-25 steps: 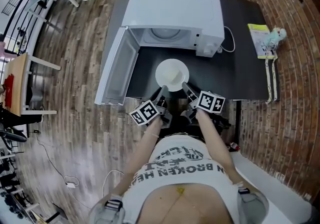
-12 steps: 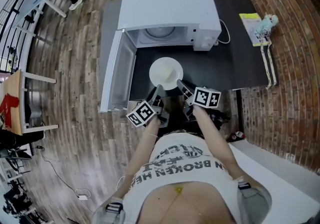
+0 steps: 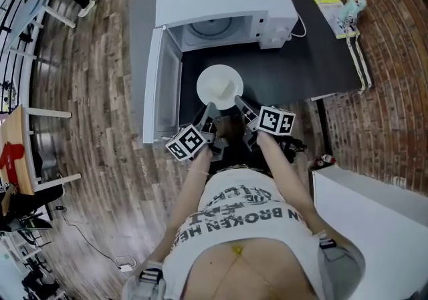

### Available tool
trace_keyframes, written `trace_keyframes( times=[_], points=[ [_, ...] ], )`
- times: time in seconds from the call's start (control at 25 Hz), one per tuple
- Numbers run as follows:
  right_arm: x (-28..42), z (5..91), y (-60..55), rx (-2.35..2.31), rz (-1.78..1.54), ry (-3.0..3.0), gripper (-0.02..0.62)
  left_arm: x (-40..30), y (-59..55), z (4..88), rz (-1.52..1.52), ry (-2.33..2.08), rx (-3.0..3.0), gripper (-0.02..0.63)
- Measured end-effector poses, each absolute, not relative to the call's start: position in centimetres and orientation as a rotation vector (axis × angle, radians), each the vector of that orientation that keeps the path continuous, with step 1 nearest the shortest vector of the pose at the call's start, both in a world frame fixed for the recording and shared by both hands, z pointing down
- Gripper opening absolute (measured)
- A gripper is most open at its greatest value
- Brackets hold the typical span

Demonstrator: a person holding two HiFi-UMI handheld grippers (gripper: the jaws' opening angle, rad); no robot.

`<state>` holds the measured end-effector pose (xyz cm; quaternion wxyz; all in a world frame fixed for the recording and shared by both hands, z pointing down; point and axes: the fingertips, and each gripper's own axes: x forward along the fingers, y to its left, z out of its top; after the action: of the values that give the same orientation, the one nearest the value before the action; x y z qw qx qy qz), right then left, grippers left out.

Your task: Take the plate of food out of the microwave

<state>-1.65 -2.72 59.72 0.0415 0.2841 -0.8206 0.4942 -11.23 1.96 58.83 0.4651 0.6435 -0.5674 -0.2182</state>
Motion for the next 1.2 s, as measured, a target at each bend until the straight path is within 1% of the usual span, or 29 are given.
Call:
trace_keyframes(
  times=[0.4, 0.76, 1.2],
  points=[
    [-0.8, 60.1, -2.2, 0.879, 1.533, -2.506, 0.067, -10.4, 2.4, 59.1, -0.520, -1.385, 1.586, 0.051],
    [1.6, 59.4, -3.8, 0.772, 1.503, -2.488, 0.066, -7.6, 1.7, 58.5, -0.597, -1.452, 1.519, 0.051],
    [3.5, 59.4, -4.7, 0.692, 1.505, -2.485, 0.066, -5.3, 1.3, 58.4, -0.619, -1.506, 1.491, 0.051]
  ],
)
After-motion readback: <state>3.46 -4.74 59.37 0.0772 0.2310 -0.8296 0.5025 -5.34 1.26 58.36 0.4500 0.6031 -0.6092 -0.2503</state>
